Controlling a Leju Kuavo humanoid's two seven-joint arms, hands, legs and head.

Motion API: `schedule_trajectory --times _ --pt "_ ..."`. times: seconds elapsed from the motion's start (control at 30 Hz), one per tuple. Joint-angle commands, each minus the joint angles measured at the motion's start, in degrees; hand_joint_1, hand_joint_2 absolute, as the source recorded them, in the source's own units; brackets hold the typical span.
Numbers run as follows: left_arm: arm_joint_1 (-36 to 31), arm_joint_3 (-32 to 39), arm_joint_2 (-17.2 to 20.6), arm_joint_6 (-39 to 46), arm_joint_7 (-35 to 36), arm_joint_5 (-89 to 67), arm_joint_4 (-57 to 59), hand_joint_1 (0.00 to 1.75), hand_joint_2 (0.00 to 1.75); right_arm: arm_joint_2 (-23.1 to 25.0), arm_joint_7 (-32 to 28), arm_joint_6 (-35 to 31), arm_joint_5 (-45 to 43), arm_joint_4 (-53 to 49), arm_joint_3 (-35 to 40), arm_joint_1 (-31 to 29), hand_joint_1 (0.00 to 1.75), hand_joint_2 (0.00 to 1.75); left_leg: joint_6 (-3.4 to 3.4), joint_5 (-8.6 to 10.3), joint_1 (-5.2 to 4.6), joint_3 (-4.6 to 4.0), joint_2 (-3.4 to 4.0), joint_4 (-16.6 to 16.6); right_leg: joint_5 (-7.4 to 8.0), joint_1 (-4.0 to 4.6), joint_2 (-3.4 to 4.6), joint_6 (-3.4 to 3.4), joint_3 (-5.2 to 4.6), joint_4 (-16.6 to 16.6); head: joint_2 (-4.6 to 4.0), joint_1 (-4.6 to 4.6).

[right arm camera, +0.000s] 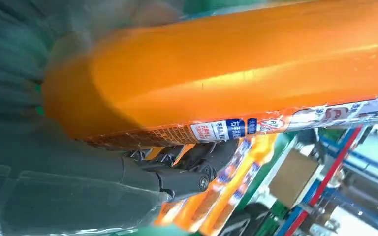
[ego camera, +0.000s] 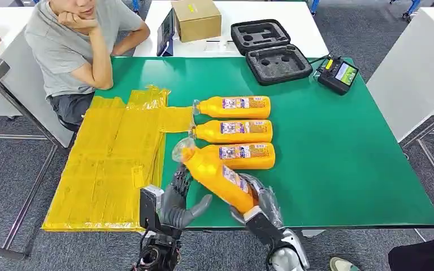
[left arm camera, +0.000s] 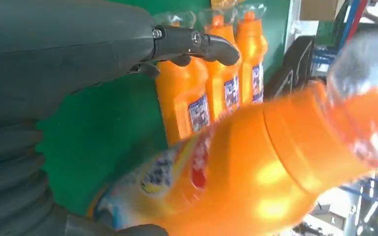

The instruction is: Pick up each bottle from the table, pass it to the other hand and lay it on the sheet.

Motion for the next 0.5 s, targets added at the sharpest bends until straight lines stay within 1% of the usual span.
schedule_trajectory --times 0.03,0.17,0.27,0.33,0.37,0.47,0.5 --pt "-2.3 -1.3 1.4 -0.2 0.3 0.3 3.9 0.00 1.75 0.1 0.0 -0.3 -0.3 5.1 2.3 -2.8 1.75 1.75 -0.10 -0.09 0.03 0.31 0.00 -0.1 -0.07 0.02 0.08 -0.09 0.29 -0.1 0.00 0.02" --pt "-2.3 -1.3 1.4 -0.2 0.3 0.3 3.9 0.00 1.75 0.1 0.0 -0.3 -0.3 5.1 2.3 -2.8 1.75 1.75 -0.12 -0.14 0.06 0.37 0.01 0.0 -0.11 0.05 0.12 -0.11 0.34 -0.1 0.00 0.00" --pt "-2.3 -1.3 1.4 -0.2 0.3 0.3 3.9 0.00 1.75 0.1 0.0 -0.3 -0.3 5.1 2.3 -2.8 1.75 1.75 -0.06 -0.03 0.02 0.12 0.02 0.0 -0.01 0.02 0.06 -0.05 0.11 0.0 0.00 0.00" --pt "-2.6 -1.8 1.6 -0.5 0.5 0.1 4.3 0.00 1.75 0.0 0.2 -0.3 -0.4 5.5 2.4 -3.0 1.75 1.75 -0.07 -0.04 0.02 0.15 0.02 -0.1 -0.02 0.01 0.07 -0.06 0.13 -0.1 0.00 0.00" --pt "-2.8 -2.1 1.6 -1.1 0.7 0.2 4.6 0.00 1.75 -0.1 0.3 -0.4 -0.8 5.9 2.5 -3.2 1.75 1.75 -0.11 -0.09 0.04 0.29 0.01 -0.1 -0.08 0.03 0.08 -0.10 0.26 -0.1 0.00 0.00" --pt "-3.2 -2.5 1.5 -2.2 1.0 0.2 4.6 0.00 1.75 -0.3 0.2 -0.7 -1.2 7.4 2.9 -3.5 1.75 1.75 -0.08 -0.06 0.02 0.22 0.00 -0.1 -0.05 0.01 0.06 -0.07 0.20 0.0 0.00 0.00" --pt "-3.5 -2.6 1.4 -2.4 1.2 0.1 4.7 0.00 0.00 -0.3 0.1 -0.8 -1.2 7.9 3.3 -3.6 1.75 1.75 -0.06 -0.03 0.02 0.13 0.00 -0.1 -0.02 0.01 0.05 -0.05 0.11 -0.1 0.00 0.00"
